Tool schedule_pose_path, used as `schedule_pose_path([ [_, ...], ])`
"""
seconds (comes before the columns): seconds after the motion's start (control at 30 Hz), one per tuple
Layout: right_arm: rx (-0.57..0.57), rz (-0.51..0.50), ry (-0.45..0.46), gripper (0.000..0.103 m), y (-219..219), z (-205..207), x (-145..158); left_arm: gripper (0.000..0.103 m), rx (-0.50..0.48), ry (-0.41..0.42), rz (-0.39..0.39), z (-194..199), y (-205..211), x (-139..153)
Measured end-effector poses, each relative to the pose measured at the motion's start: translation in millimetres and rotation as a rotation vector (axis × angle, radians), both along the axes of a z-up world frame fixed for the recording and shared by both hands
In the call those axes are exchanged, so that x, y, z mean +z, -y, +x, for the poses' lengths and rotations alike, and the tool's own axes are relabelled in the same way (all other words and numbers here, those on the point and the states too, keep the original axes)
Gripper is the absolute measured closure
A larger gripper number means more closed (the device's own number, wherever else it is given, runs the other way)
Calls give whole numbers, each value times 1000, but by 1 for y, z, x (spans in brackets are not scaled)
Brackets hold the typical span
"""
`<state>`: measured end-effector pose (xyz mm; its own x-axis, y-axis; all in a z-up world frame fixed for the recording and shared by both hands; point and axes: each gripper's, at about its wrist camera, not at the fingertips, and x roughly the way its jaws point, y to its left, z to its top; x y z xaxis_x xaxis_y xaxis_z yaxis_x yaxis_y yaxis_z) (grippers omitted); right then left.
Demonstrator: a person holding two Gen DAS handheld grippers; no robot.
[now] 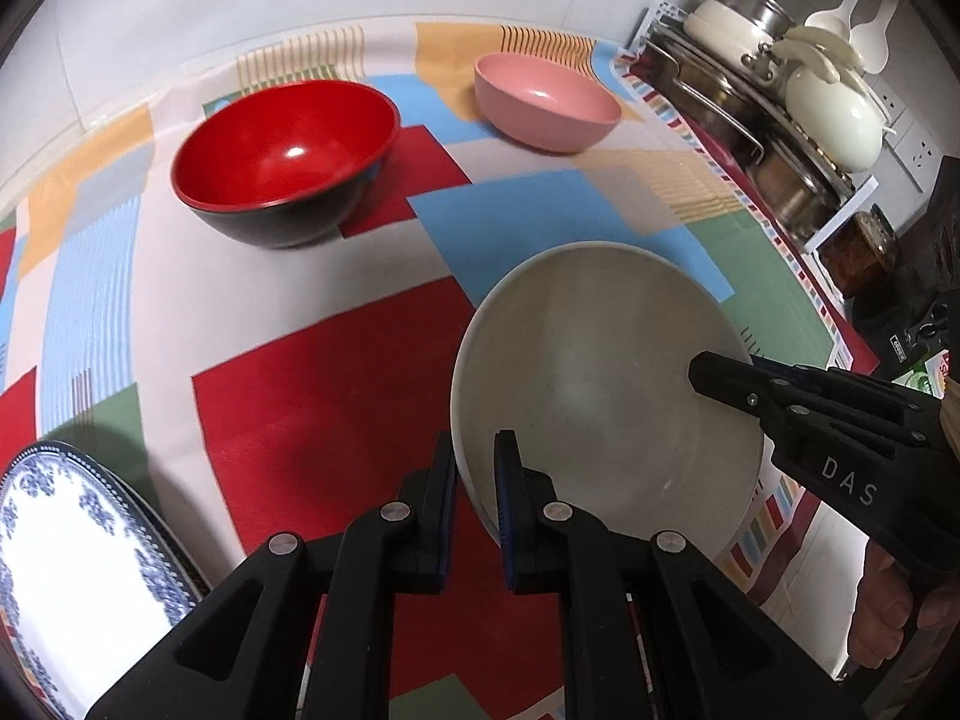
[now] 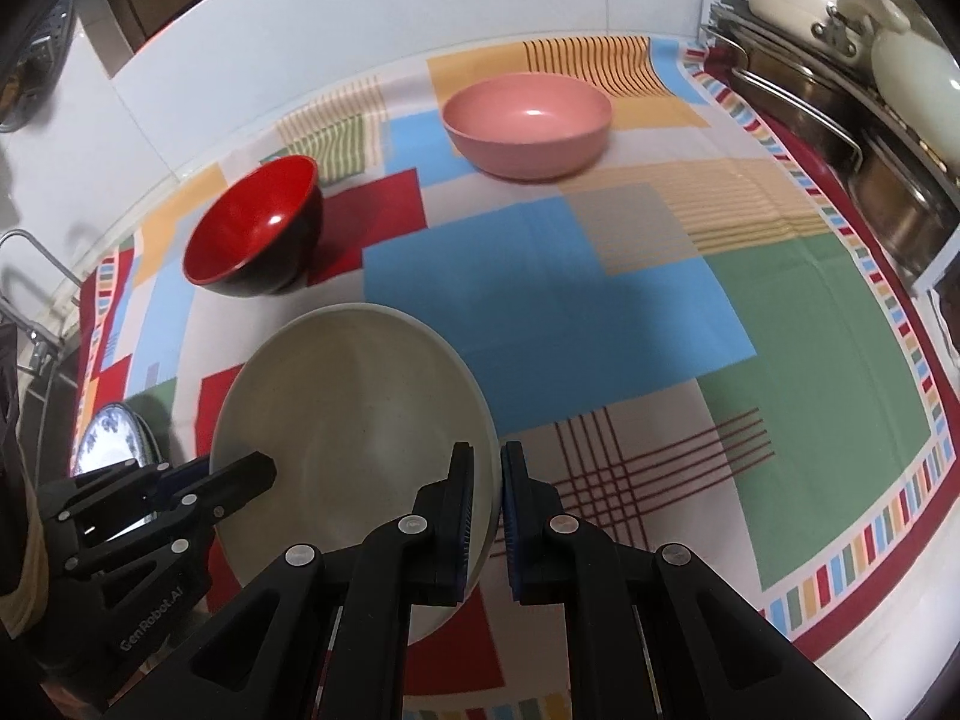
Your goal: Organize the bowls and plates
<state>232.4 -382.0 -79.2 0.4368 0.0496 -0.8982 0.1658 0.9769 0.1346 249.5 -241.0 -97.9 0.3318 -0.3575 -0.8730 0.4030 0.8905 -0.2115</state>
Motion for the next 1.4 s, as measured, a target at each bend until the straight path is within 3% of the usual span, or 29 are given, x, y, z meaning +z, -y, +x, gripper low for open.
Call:
schedule_pose_path([
  [0.67,-6,31,-37,92,16,-1,-17,89,14,4,10,1,12,-2],
  [0.73,-6,37,-35,92,17,-1,-17,84,15,17,16,2,13,-1],
  [0.8,-7,42,-32,92,17,-1,-18,70,19,33,25,2,13,1],
  [0.9,-12,53,-28,91,19,-1,-18,62,22,63,37,3,12,7],
  [0.97,-16,51,-22,88,19,-2,-15,59,19,87,43,5,12,13],
  [1.07,-35,38,20,72,20,-4,-6,54,11,130,46,8,13,24],
  [1.4,-66,-19,164,65,32,21,33,49,-10,243,45,45,18,64],
])
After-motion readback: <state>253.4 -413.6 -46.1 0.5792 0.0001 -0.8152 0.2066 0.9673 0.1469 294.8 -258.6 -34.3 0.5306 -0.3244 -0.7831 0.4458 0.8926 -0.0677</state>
